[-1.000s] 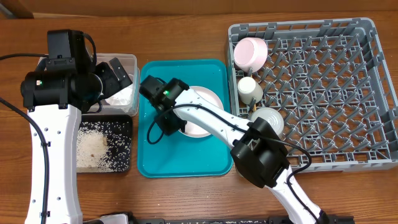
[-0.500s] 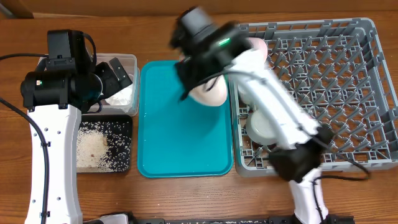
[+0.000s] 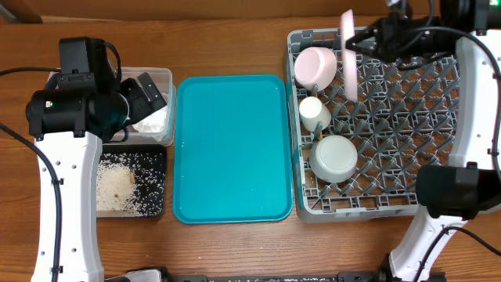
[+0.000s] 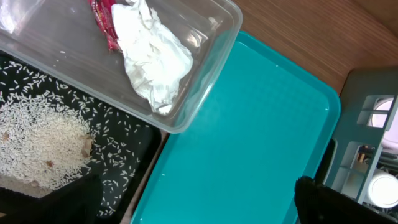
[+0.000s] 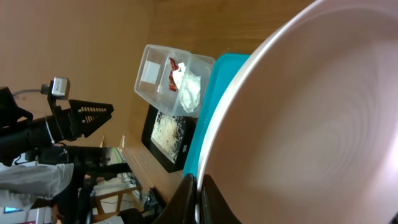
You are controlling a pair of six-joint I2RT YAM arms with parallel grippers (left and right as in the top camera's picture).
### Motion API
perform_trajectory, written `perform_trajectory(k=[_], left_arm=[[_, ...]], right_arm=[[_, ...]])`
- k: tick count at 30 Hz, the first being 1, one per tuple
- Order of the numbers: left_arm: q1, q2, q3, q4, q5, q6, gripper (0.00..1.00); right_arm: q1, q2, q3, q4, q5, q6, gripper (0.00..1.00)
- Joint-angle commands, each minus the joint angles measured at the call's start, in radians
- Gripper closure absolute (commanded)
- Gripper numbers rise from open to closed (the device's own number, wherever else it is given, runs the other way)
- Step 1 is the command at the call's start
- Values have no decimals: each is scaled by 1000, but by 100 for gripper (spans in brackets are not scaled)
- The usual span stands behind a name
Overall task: Sort waste into correct bins and load items into the dishwasher
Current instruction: 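Carry the plate right and stand it upright in the rack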
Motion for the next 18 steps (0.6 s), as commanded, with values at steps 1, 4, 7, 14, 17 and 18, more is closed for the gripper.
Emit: perform_trajectory(k=[1, 4, 7, 14, 17, 18], left_arm=[[-9, -8, 20, 1, 3, 19, 0], [-9, -8, 20, 1, 3, 19, 0], [-9, -8, 20, 2, 3, 19, 0], [-9, -8, 20, 1, 3, 19, 0], [-9, -8, 20, 1, 3, 19, 0], [-9, -8, 20, 1, 3, 19, 0]], right_arm=[[-42, -14, -71, 9, -56, -82, 96], [-66, -13, -153, 50, -56, -85, 96], [-84, -13, -259, 124, -60, -85, 96], [-98, -11, -402, 226, -90, -85, 96], [-98, -10, -438, 251, -90, -85, 96], [-98, -8, -440, 252, -90, -85, 96]])
